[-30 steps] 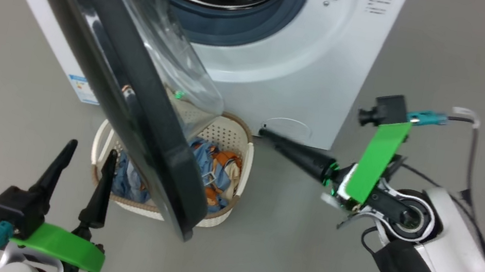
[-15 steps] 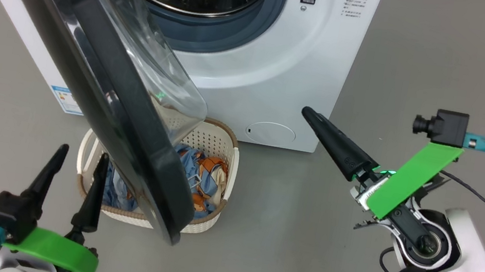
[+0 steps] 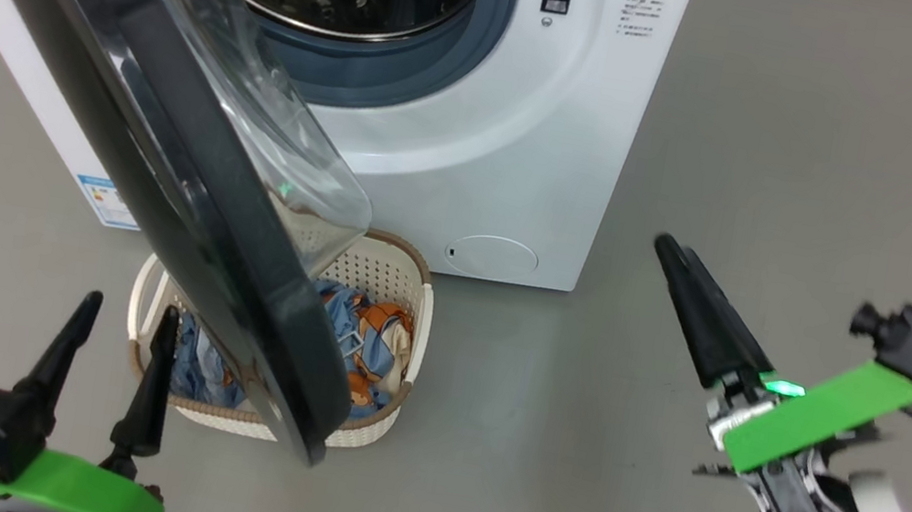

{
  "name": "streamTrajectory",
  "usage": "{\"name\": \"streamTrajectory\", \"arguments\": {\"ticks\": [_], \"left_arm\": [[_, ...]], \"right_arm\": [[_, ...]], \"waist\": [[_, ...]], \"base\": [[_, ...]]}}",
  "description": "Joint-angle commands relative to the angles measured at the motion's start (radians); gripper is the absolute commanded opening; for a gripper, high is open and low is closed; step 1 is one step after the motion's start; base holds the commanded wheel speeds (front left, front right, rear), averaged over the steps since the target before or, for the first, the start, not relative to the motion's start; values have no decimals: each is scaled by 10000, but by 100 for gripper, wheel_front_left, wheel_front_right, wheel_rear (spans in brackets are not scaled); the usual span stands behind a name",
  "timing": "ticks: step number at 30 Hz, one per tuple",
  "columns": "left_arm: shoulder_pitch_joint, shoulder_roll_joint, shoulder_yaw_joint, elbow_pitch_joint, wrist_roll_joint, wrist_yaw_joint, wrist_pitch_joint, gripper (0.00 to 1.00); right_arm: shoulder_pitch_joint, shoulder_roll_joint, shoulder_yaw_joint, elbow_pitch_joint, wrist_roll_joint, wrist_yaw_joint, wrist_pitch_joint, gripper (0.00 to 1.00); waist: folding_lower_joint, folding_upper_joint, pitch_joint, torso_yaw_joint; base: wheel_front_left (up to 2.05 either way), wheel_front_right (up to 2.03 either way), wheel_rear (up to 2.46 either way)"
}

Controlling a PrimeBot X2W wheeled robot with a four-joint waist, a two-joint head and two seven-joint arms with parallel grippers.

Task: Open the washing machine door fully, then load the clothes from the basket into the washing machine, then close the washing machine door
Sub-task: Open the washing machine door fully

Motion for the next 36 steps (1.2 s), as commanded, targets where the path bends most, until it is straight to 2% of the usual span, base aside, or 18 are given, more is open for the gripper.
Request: {"name": "streamTrajectory", "arguments": {"ticks": [1, 6, 12, 19, 27, 36], "left_arm": [[-41, 149, 360, -307, 36, -15, -63, 100], [135, 111, 495, -383, 39, -15, -63, 100], [323, 73, 620, -477, 55, -15, -63, 100], [542, 40, 739, -615, 77, -15, -63, 100], [1063, 24, 873, -953, 76, 25, -63, 100], [1583, 22, 892, -1264, -23, 245, -63, 100]], "right_arm": [[177, -48, 141, -278, -190, 17, -249, 100], [771, -350, 196, -51, -652, 17, -1509, 100], [1143, -855, 311, 525, -1855, 17, -2980, 100], [1470, -1147, -142, 966, -4293, 17, -3491, 100], [2392, -448, -1535, 304, -7476, 17, -3505, 100], [3274, 150, -2475, -272, -9318, 17, -3507, 100]], "waist": [[0, 0, -28, -31], [0, 0, -79, -155], [0, 0, -129, -314], [0, 0, -258, -422], [0, 0, -465, -494], [0, 0, -645, -562]], "base": [[0, 0, 0], [0, 0, 0], [0, 0, 0], [0, 0, 0], [0, 0, 0], [0, 0, 0]]}}
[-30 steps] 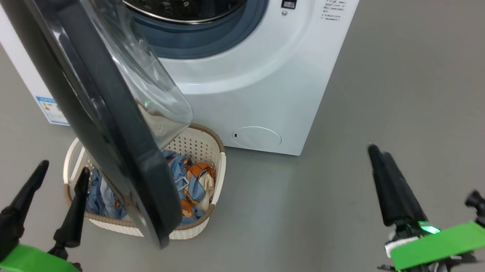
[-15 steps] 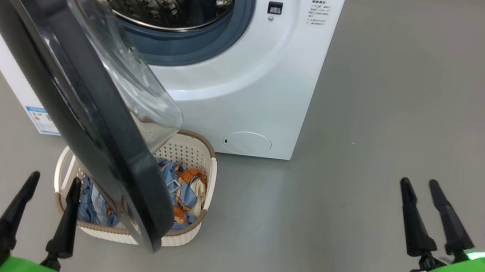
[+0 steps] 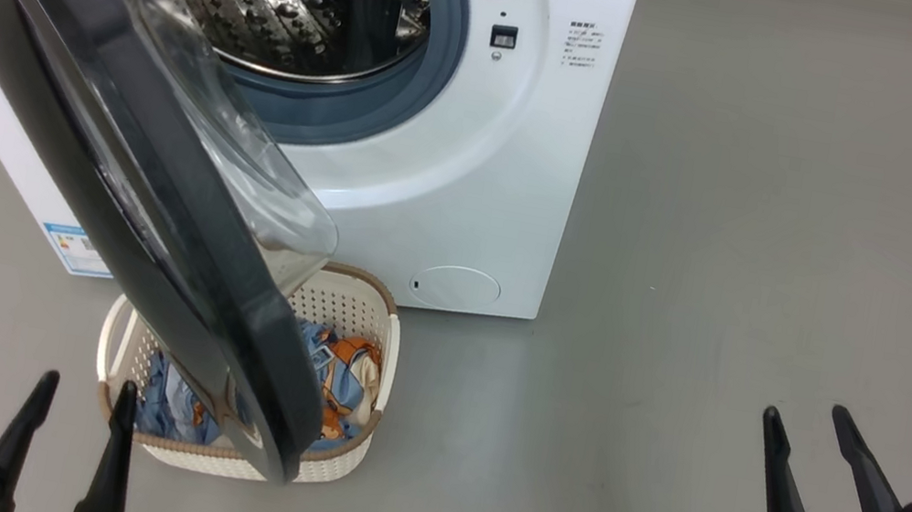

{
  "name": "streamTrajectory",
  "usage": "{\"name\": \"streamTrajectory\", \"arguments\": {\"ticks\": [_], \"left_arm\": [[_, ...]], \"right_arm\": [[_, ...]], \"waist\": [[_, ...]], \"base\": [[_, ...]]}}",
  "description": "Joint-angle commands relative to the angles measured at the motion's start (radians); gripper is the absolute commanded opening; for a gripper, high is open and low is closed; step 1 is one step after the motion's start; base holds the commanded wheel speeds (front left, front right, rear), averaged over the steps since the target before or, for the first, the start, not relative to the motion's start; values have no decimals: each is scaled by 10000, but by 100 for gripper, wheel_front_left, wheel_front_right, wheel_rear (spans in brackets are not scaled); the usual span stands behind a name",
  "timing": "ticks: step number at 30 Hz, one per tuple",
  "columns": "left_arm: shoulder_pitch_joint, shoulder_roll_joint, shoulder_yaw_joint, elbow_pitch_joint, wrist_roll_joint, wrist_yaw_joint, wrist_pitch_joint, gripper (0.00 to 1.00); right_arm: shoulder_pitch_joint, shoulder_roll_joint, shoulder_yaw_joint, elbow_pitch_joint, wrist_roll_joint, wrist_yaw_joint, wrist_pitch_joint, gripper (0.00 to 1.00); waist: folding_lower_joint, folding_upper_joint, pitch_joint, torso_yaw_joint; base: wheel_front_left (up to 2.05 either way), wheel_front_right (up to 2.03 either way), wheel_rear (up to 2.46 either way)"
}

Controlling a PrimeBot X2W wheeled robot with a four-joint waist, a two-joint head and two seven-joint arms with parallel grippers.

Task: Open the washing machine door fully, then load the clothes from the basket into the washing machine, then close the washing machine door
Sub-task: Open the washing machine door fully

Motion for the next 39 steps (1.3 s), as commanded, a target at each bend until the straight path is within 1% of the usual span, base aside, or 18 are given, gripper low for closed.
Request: {"name": "streamTrajectory", "arguments": {"ticks": [1, 6, 15, 25, 39], "left_arm": [[-46, 118, 325, -342, -34, 77, -63, 100], [252, 117, 252, -524, -84, 217, -63, 100], [747, 117, -54, -735, -158, 458, -63, 100], [969, 116, -107, -909, -159, 595, -63, 100], [953, 116, -147, -924, -208, 695, -63, 100]], "right_arm": [[119, -22, 82, -343, -195, 16, -119, 100], [547, 243, -338, -516, -635, 16, -119, 100], [1163, 439, -780, -715, -1207, 16, -120, 100], [1367, 609, -970, -790, -1440, 16, -120, 100], [1294, 651, -1056, -630, -1505, 16, -120, 100]], "waist": [[0, -1, -41, -25], [0, -1, -125, -93], [0, -1, -288, -142], [0, -1, -393, -214], [0, -1, -431, -253]], "base": [[0, 0, 0], [0, 0, 0], [0, 0, 0], [0, 0, 0], [0, 0, 0]]}}
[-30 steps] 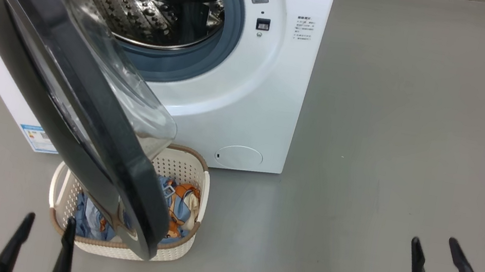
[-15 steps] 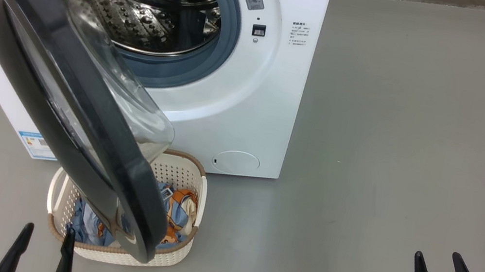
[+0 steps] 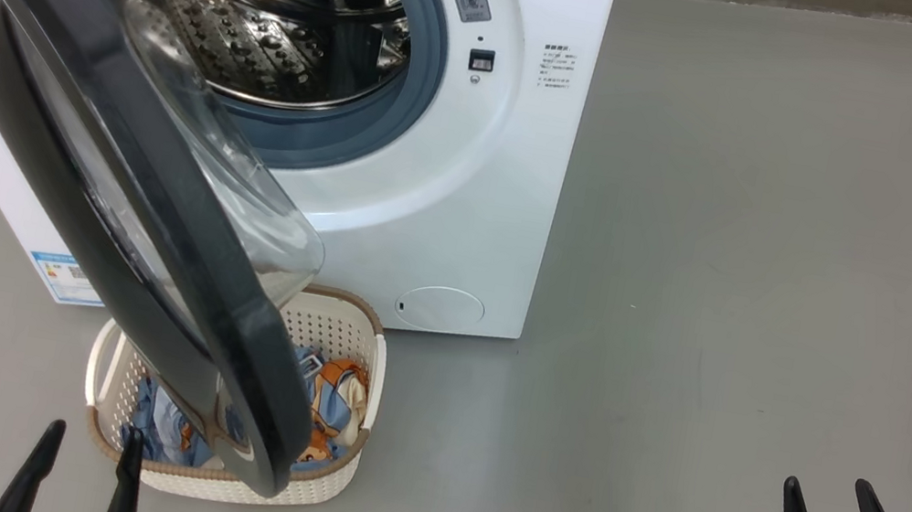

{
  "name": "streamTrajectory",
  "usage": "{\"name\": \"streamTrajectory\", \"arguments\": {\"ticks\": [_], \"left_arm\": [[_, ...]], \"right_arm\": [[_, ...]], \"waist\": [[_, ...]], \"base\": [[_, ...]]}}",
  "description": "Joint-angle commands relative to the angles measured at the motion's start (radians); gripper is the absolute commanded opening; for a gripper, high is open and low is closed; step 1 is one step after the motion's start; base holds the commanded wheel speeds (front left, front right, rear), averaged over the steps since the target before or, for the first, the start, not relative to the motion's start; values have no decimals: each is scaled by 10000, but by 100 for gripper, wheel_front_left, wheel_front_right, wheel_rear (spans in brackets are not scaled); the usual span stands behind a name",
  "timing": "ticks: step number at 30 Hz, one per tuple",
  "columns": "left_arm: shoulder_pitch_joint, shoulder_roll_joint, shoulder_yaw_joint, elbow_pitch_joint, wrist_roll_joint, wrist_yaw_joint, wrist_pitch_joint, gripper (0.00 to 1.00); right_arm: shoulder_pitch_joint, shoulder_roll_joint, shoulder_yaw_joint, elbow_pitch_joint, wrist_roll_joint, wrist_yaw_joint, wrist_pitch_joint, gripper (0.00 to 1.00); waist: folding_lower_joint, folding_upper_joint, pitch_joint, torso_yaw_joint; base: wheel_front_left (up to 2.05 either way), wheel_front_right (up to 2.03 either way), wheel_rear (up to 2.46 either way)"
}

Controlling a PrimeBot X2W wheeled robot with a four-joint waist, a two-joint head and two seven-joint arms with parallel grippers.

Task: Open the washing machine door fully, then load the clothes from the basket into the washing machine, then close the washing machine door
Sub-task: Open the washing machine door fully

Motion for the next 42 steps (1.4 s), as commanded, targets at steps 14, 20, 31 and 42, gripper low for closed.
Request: {"name": "streamTrajectory", "arguments": {"ticks": [14, 20, 31, 42], "left_arm": [[-334, 99, 334, -260, -110, 95, -65, 100], [-307, 99, 346, -286, -120, 102, -65, 100], [-839, 99, 677, -1032, -19, -34, -65, 0], [-3118, 680, 358, -2427, 582, -614, -65, 0]], "right_arm": [[-202, -112, 224, 8, -41, 16, -120, 100], [-220, -109, 266, 49, -67, 16, -120, 100], [-281, -69, 222, 60, -30, 16, -120, 100], [-400, -46, 214, 109, -165, 16, -120, 100]], "waist": [[0, 0, 30, 53], [0, 0, 0, 48], [0, 0, 39, 99], [0, 0, 73, 138]], "base": [[0, 0, 0], [0, 0, 0], [0, 0, 0], [0, 0, 0]]}}
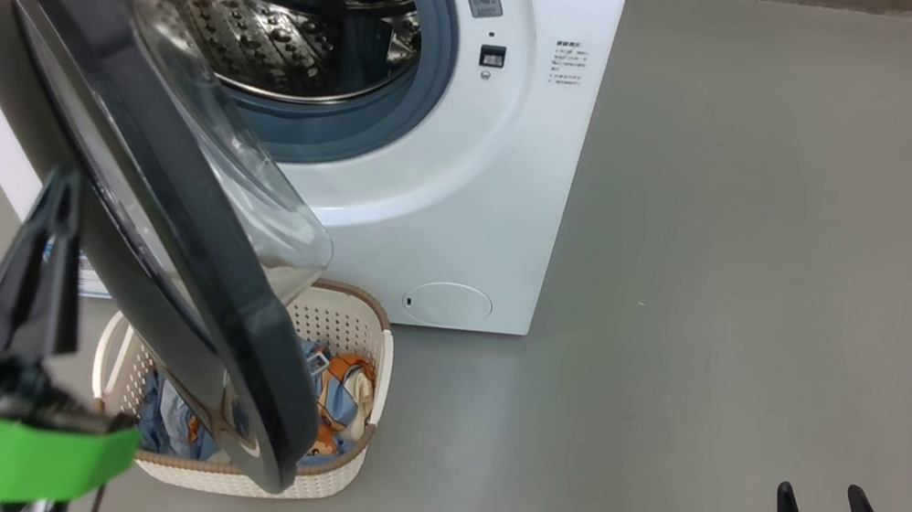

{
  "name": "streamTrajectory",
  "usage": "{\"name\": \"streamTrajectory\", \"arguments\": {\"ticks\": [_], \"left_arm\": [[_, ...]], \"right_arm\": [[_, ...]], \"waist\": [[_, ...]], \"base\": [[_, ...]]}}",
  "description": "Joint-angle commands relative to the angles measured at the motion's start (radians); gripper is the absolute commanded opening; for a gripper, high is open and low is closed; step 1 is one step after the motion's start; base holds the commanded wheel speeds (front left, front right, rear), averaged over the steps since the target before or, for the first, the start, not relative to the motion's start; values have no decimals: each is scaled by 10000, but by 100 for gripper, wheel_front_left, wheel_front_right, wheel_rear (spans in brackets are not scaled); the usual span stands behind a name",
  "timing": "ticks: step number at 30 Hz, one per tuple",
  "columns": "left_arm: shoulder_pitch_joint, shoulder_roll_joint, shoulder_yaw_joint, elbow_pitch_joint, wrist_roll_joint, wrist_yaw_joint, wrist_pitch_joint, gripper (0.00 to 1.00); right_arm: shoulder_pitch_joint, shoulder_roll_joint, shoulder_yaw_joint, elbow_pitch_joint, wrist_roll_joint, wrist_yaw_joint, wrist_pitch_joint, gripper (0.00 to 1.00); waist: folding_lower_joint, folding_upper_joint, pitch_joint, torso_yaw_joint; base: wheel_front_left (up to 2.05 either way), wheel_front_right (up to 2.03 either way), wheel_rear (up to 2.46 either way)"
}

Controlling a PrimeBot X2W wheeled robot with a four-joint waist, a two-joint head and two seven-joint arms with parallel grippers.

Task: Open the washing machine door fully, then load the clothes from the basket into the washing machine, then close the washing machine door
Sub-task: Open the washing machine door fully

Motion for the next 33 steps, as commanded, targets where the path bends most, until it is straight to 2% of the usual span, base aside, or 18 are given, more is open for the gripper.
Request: {"name": "streamTrajectory", "arguments": {"ticks": [1, 5, 14, 25, 33], "left_arm": [[-652, 240, 147, -351, 105, -72, -57, 0], [-1631, 406, -721, -555, 203, -174, -57, 0], [-2815, 42, -3161, -965, 190, -234, -55, 0], [-2088, -261, -5793, 210, -164, -245, -47, 0], [-1554, -190, -6818, 398, -158, -249, -54, 0]], "right_arm": [[-377, -107, 265, -202, -110, 16, -120, 100], [-481, -45, 347, -184, -97, 16, -120, 100], [-570, 27, 309, -151, -85, 16, -120, 100], [-626, 57, 283, -149, -94, 16, -120, 100], [-630, 22, 215, -142, -86, 16, -120, 100]], "waist": [[0, 0, 21, -18], [0, 0, 120, -72], [0, 0, 274, -218], [0, 0, 504, -171], [0, 0, 612, 120]], "base": [[0, 0, 0], [0, 0, 0], [0, 0, 0], [0, 0, 0], [0, 0, 0]]}}
